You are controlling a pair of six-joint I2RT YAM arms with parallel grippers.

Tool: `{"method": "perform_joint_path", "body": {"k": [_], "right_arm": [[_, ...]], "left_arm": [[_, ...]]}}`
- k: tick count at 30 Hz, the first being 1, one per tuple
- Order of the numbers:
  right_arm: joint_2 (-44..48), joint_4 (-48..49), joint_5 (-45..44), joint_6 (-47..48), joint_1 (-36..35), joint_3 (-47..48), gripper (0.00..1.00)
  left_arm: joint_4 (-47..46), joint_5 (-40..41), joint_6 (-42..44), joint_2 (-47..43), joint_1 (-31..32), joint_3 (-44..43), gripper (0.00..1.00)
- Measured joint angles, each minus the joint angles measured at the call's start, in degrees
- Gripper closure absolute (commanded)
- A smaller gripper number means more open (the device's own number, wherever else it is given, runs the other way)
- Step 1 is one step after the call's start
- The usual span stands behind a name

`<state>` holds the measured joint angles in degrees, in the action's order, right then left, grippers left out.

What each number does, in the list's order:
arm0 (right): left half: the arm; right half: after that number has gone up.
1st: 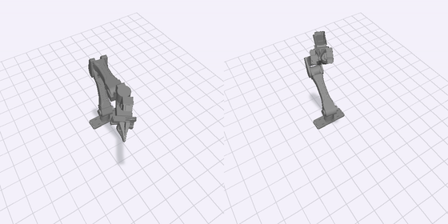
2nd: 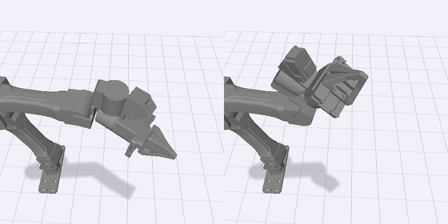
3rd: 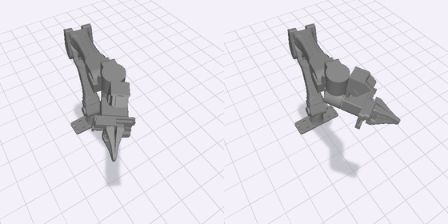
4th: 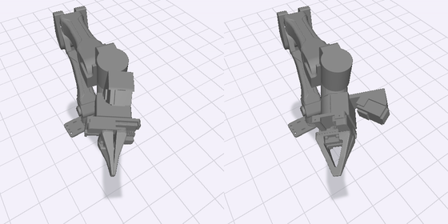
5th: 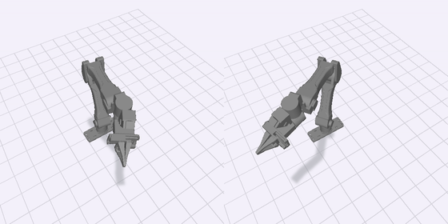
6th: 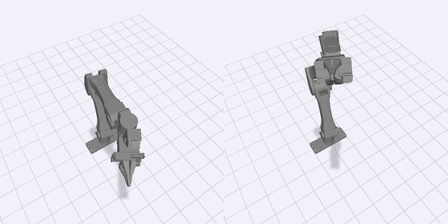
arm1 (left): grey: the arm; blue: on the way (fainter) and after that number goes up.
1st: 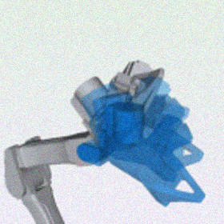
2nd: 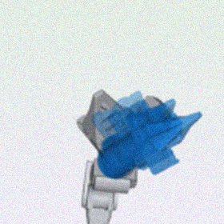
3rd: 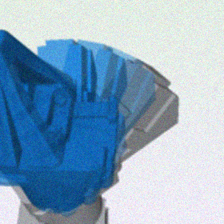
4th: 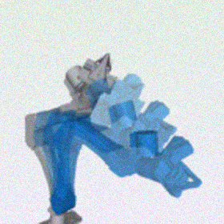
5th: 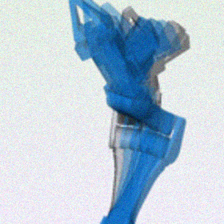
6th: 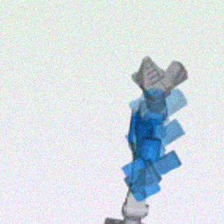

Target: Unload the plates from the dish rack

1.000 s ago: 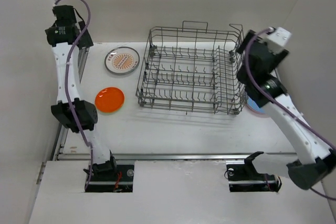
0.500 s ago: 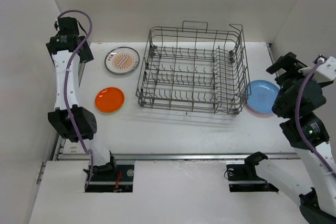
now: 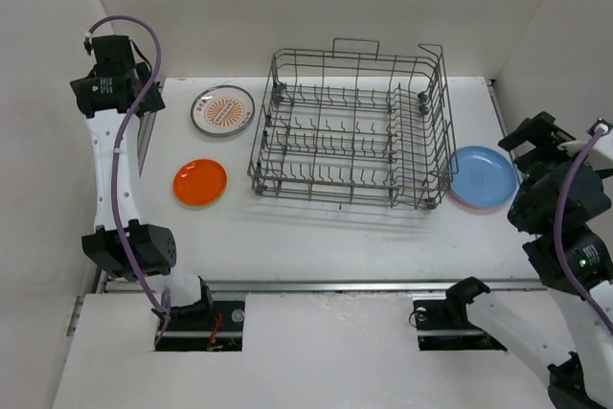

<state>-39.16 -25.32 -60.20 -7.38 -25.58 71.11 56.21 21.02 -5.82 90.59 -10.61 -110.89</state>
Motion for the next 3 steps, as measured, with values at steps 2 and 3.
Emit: {"method": "perform_joint_path", "body": {"k": [2,3], "right_arm": [[0.79,0.02,-0.24,-0.02,0.0,-0.02,0.0],[0.96,0.02,-0.39,-0.11,0.0,-0.02,0.0]], "left_arm": [[-0.28,-0.04,-0.02,-0.26,0.0,0.74,0.0],[-0.24,-0.11,-0.02,-0.26,0.0,1.07,0.0]]}}
